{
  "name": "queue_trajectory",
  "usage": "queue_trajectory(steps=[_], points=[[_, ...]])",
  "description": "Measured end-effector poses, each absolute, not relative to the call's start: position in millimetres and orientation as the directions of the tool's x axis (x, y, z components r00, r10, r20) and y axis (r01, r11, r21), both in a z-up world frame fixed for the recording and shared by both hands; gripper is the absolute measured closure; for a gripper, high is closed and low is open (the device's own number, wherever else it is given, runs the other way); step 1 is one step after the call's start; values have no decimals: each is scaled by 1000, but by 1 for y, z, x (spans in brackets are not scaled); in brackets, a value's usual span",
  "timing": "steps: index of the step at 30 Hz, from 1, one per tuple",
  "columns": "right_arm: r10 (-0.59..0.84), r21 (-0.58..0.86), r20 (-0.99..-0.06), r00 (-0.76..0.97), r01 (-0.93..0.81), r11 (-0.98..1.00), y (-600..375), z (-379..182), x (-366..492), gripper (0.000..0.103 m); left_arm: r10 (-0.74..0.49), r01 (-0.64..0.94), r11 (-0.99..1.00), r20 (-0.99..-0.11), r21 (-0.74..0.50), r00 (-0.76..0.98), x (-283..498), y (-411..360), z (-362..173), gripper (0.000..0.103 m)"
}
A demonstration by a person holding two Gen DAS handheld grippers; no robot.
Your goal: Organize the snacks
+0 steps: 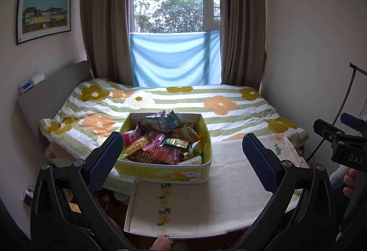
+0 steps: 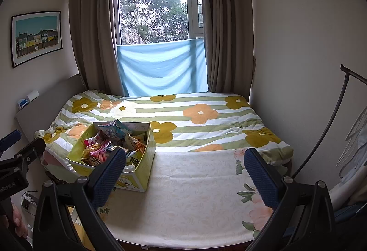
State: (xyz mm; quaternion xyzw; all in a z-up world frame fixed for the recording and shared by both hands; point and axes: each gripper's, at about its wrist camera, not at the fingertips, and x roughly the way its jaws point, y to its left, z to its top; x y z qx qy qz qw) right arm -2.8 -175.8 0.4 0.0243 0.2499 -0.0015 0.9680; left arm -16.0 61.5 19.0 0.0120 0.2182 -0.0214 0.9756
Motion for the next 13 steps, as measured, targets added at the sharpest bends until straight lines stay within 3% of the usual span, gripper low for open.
queue_trajectory(steps=[13], points=[[10, 42, -492, 871, 13, 999, -168, 0, -1, 1, -22, 35, 999, -421, 22, 907, -13, 65, 17, 0]])
